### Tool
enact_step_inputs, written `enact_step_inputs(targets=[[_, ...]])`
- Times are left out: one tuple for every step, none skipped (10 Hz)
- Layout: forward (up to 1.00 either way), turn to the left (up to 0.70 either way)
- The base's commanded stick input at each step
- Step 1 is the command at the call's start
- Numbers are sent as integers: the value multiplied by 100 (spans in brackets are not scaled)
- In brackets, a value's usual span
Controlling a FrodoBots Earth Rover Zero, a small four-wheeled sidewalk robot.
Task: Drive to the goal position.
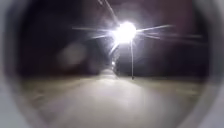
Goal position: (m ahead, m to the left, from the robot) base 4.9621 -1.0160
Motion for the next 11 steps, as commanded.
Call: enact_step_inputs(targets=[[85, 0], [85, 0], [85, 0], [85, 4], [85, 12], [85, 12], [85, 10], [85, 10], [85, 10], [85, 10], [85, 10]])
